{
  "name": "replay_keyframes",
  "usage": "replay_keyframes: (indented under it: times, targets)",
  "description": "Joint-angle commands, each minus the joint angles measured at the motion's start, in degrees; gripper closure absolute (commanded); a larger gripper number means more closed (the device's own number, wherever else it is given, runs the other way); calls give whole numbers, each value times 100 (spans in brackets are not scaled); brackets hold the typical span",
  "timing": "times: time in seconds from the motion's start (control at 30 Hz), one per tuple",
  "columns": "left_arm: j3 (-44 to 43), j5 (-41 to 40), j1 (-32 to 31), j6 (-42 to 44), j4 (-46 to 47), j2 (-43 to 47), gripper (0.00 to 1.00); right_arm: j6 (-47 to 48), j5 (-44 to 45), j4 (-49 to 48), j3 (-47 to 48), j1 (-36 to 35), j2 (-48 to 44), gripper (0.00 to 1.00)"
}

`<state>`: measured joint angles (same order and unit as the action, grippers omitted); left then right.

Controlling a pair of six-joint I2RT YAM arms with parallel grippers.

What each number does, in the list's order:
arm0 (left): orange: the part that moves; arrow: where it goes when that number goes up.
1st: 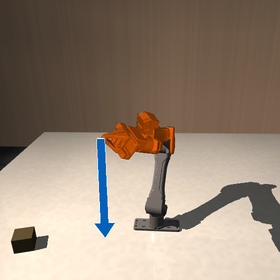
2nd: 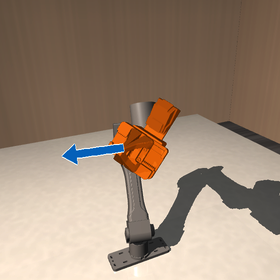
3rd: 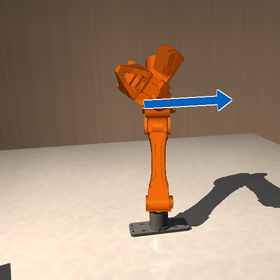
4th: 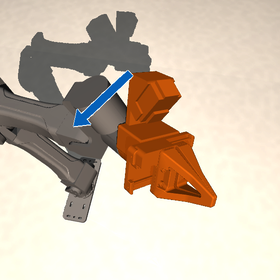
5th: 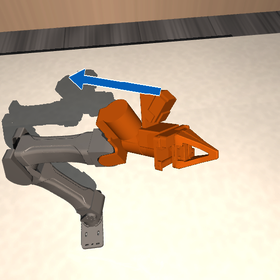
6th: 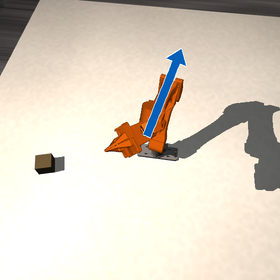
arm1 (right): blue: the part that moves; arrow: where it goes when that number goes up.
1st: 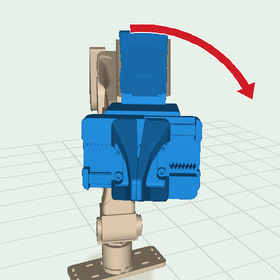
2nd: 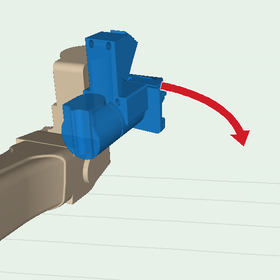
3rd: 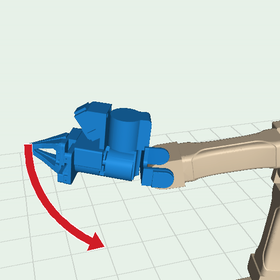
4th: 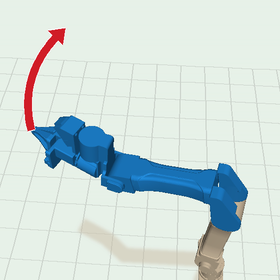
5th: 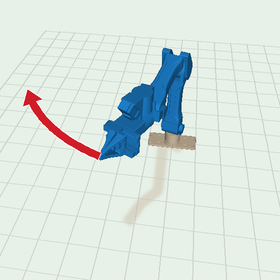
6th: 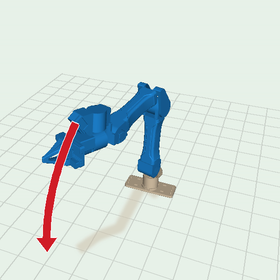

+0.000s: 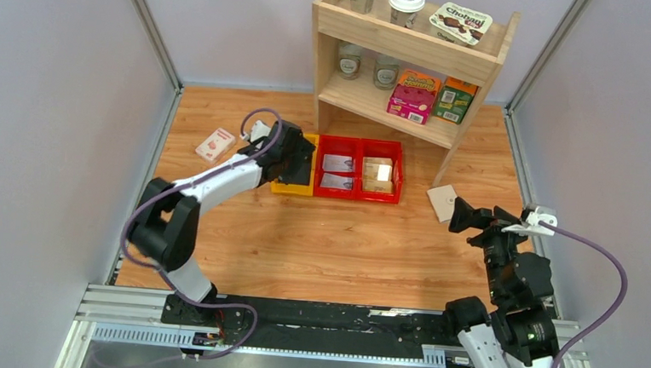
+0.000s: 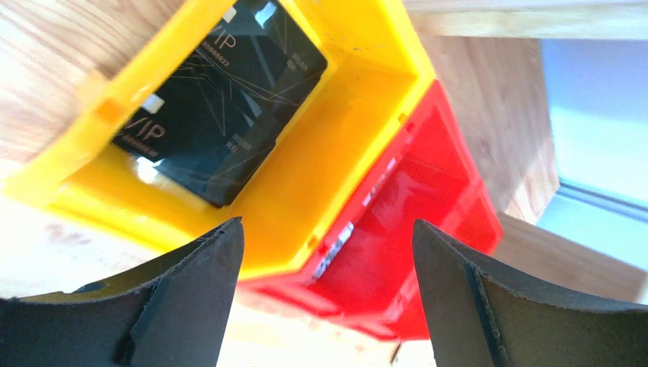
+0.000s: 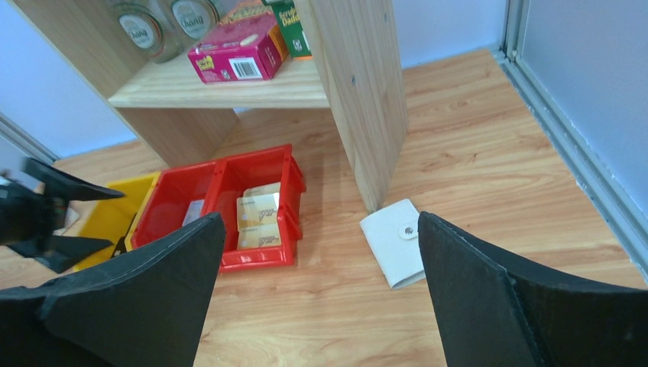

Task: Take the credit cards out of the card holder
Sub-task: Move the storage box to the center of the board, then move the card holder to the center of the board.

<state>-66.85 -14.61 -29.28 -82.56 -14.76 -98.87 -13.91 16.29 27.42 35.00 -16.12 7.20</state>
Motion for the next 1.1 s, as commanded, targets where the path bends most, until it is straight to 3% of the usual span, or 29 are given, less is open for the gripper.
replay_keyframes:
  times: [0.0,0.1,0.27,0.4,0.53,0.6,0.8,0.93,1.07]
  targets:
    - [417,-471,54,1247,-140,1439,12,-322,-48,368,366,-32,518,0]
    - [690,-718,168,2189,-369,2552,12,-516,23,746,673,-32,878,0]
    - [1156,-1218,203,4525,-702,4451,5,-656,-223,1212,938,-32,1485,0]
    - [1279,-1946,212,5547,-1395,5726,0,-1165,-249,1599,1035,-40,2143,0]
    - [1622,-2204,212,6802,-1433,6851,0,-2130,215,1801,1017,-23,2662,0]
    - [1780,-2309,212,7252,-1441,7300,0,-2317,50,1741,1044,-32,2882,0]
    - [2202,-2406,212,7334,-1556,7769,0,-2415,-231,1697,1149,275,3611,0]
    - [2212,-2222,212,7088,-1915,7339,0,-2502,-715,1679,1307,1258,4314,0]
    - [2080,-2055,212,6956,-2092,6917,0,-2643,-645,1513,1614,1971,5105,0]
